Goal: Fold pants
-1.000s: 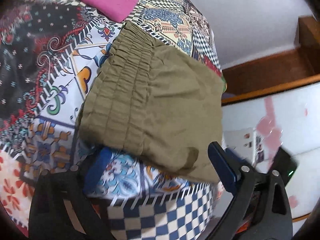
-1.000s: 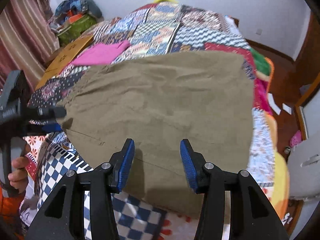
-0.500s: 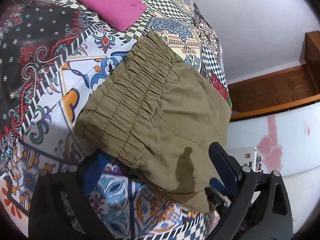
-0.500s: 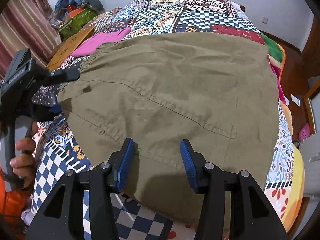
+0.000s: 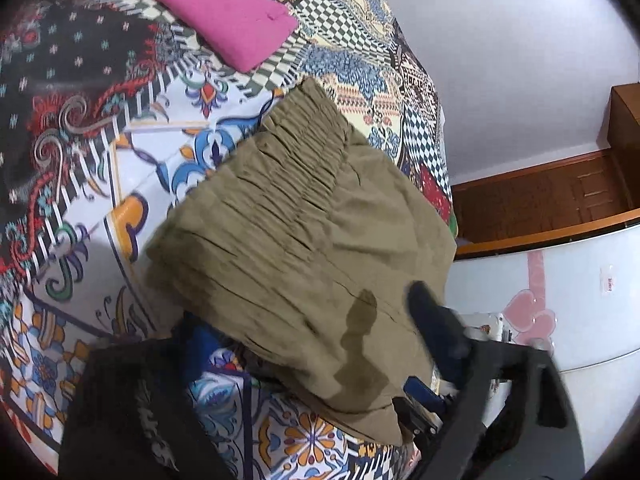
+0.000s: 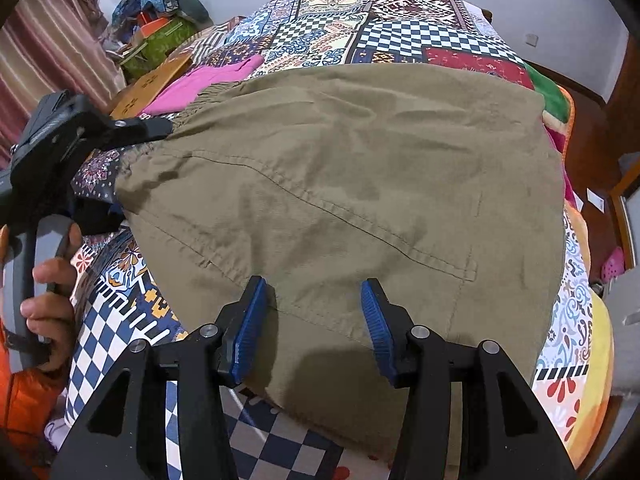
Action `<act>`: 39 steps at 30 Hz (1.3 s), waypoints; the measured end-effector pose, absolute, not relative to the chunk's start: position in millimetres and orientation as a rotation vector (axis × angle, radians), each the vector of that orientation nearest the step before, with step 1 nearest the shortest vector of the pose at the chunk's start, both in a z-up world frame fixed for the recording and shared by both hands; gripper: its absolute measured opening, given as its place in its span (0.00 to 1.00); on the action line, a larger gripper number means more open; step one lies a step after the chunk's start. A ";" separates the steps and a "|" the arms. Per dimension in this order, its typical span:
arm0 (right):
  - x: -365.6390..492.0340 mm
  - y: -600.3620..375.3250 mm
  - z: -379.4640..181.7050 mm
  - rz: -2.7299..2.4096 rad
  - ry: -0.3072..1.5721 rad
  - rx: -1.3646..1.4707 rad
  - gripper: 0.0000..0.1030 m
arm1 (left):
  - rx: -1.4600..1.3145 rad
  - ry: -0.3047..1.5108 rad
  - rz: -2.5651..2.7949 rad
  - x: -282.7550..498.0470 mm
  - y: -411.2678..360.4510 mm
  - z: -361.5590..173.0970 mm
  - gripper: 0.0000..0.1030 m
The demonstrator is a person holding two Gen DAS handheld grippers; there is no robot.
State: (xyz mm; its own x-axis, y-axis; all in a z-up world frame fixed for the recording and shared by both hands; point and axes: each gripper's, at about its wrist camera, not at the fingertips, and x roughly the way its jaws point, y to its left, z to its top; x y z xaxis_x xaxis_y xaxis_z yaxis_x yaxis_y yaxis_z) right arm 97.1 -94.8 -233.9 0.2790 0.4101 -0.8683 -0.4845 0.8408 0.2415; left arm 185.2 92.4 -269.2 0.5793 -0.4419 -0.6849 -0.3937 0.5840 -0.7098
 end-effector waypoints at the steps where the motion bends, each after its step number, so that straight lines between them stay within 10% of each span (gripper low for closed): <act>1: 97.1 -95.2 -234.1 0.600 1.139 -0.075 0.44 | -0.987 0.996 -0.040 186.8 93.0 -268.8 0.69; 11: 101.1 -100.9 -236.6 0.583 1.143 -0.065 0.45 | -0.936 1.001 -0.052 216.7 91.9 -273.3 0.32; 39: 82.5 -8.7 -184.1 0.803 1.093 -0.165 0.45 | -0.662 0.835 0.235 49.4 120.3 -211.1 0.27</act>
State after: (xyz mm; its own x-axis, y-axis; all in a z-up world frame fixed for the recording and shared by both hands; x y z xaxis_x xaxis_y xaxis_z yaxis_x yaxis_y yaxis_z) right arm 82.5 -8.7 -184.1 0.2151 0.4985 -0.8398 -0.6526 0.7131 0.2561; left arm 49.4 120.3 -211.1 0.6598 -0.0588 -0.7492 -0.4410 0.7768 -0.4494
